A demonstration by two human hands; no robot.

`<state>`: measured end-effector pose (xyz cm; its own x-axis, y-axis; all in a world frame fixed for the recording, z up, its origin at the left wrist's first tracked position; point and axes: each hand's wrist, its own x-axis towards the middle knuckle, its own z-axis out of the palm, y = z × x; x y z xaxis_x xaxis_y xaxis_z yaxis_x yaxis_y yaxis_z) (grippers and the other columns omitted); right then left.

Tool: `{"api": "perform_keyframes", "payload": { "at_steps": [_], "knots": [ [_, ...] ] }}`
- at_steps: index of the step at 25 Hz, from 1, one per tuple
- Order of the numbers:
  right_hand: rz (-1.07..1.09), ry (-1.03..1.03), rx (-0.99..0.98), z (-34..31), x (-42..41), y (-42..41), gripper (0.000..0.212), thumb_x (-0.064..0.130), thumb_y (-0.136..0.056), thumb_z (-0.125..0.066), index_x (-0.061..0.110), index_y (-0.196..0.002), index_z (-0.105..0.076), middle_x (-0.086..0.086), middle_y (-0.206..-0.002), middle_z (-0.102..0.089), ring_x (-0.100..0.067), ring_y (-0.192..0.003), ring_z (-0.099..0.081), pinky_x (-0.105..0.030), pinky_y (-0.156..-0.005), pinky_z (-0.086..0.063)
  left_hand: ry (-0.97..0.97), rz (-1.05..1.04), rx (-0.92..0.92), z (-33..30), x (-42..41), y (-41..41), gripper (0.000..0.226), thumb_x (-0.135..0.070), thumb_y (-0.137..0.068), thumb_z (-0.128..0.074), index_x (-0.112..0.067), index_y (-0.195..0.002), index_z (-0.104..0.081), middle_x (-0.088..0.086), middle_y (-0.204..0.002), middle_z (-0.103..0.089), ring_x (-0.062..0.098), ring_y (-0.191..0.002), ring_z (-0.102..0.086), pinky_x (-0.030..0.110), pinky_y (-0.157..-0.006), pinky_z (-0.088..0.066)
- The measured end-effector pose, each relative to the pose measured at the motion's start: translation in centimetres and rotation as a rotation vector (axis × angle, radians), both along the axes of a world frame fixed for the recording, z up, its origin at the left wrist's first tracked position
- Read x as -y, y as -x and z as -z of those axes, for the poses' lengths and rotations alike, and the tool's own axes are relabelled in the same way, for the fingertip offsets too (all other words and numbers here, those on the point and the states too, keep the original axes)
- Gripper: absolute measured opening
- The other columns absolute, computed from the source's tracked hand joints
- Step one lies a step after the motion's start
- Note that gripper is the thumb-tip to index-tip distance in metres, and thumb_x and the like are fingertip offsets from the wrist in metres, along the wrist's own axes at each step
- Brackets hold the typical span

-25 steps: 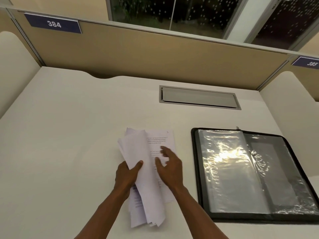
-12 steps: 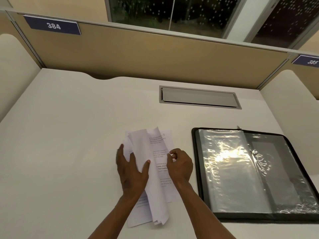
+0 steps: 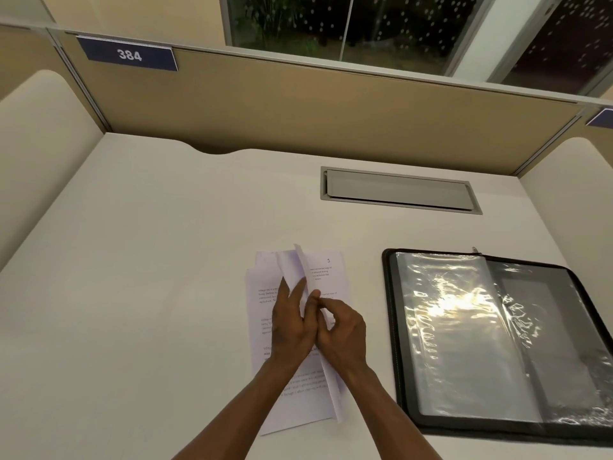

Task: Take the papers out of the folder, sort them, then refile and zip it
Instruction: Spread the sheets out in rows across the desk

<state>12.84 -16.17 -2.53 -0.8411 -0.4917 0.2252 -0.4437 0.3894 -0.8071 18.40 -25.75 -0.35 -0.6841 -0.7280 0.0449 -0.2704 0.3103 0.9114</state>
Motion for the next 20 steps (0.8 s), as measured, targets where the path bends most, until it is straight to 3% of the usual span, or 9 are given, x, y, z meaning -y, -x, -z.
{"api": "perform_keyframes", "payload": {
  "at_steps": [3,5,7,9,11,14,16,18,20],
  "knots": [
    [-0.015,0.064,0.166,-0.1,-0.3,1.2,0.017,0.017,-0.095,-0.066,0.029,-0.107,-0.071,0.021,-0.101,-0.073,0.004,-0.092,-0.069,-0.014,-0.083,-0.055,-0.044,-0.052,0.008,-0.2,0.6,0.3,0.047,-0.026,-0.097,-0.063,-0.023,-0.141,-0.049,-0.006,-0.133,-0.058,0.012,-0.120,-0.056,0.009,-0.096,-0.041],
    [0.136,0.063,0.215,-0.1,-0.5,2.7,0.018,0.014,-0.095,-0.066,0.025,-0.107,-0.071,0.009,-0.098,-0.075,-0.010,-0.091,-0.072,-0.027,-0.081,-0.059,-0.078,-0.039,0.026,0.1,0.9,0.4,0.056,-0.021,-0.096,-0.063,-0.026,-0.147,-0.041,-0.004,-0.139,-0.056,0.016,-0.123,-0.055,0.027,-0.103,-0.047],
    [0.295,-0.186,0.148,0.5,-0.6,5.0,0.029,0.026,-0.092,-0.070,0.019,-0.120,-0.066,-0.001,-0.109,-0.070,-0.022,-0.103,-0.067,-0.035,-0.086,-0.057,-0.106,-0.025,0.058,0.1,1.0,0.5,0.064,-0.025,-0.096,-0.063,-0.028,-0.152,-0.031,-0.003,-0.148,-0.049,0.017,-0.128,-0.052,0.040,-0.107,-0.045],
    [0.271,-0.503,0.178,1.1,-0.3,6.7,0.063,0.047,-0.088,-0.071,0.013,-0.138,-0.056,-0.006,-0.124,-0.063,-0.026,-0.118,-0.057,-0.040,-0.096,-0.051,-0.096,-0.004,0.062,0.3,0.7,0.6,0.067,-0.028,-0.097,-0.062,-0.029,-0.154,-0.027,-0.002,-0.152,-0.045,0.018,-0.131,-0.050,0.043,-0.110,-0.042],
    [0.238,-0.591,0.207,1.6,0.4,7.7,0.073,0.055,-0.084,-0.072,0.013,-0.140,-0.052,-0.006,-0.121,-0.065,-0.025,-0.115,-0.058,-0.043,-0.097,-0.051,-0.075,0.015,0.035,0.5,0.4,0.8,0.065,-0.025,-0.097,-0.062,-0.028,-0.153,-0.029,-0.002,-0.152,-0.044,0.019,-0.133,-0.049,0.042,-0.112,-0.040],
    [0.313,-0.428,0.300,1.4,1.5,8.1,0.041,0.040,-0.081,-0.079,0.017,-0.112,-0.067,-0.001,-0.095,-0.071,-0.022,-0.093,-0.067,-0.039,-0.082,-0.057,-0.064,0.017,0.027,0.4,0.2,1.0,0.063,-0.022,-0.097,-0.062,-0.026,-0.152,-0.032,-0.004,-0.153,-0.043,0.018,-0.135,-0.047,0.032,-0.111,-0.034],
    [0.344,-0.351,0.321,0.9,1.7,7.9,0.019,0.029,-0.083,-0.079,0.017,-0.092,-0.067,0.005,-0.079,-0.066,-0.019,-0.078,-0.068,-0.032,-0.071,-0.057,-0.050,0.010,0.023,0.3,0.2,0.9,0.061,-0.022,-0.097,-0.062,-0.026,-0.151,-0.034,-0.005,-0.151,-0.044,0.016,-0.134,-0.048,0.030,-0.109,-0.034],
    [0.332,-0.294,0.284,0.5,1.6,7.4,0.013,0.023,-0.087,-0.076,0.016,-0.092,-0.068,0.009,-0.072,-0.063,-0.012,-0.067,-0.064,-0.027,-0.065,-0.054,-0.036,0.007,0.015,0.4,0.4,0.7,0.060,-0.022,-0.097,-0.062,-0.025,-0.151,-0.035,-0.005,-0.150,-0.046,0.016,-0.133,-0.048,0.032,-0.109,-0.037],
    [0.320,-0.259,0.226,0.0,1.1,6.9,0.017,0.024,-0.091,-0.073,0.015,-0.105,-0.069,0.009,-0.079,-0.066,-0.009,-0.068,-0.063,-0.024,-0.065,-0.052,-0.033,-0.001,0.017,0.3,0.3,0.6,0.059,-0.027,-0.097,-0.060,-0.024,-0.151,-0.035,-0.004,-0.150,-0.046,0.014,-0.132,-0.048,0.030,-0.107,-0.037]
  ]
}}
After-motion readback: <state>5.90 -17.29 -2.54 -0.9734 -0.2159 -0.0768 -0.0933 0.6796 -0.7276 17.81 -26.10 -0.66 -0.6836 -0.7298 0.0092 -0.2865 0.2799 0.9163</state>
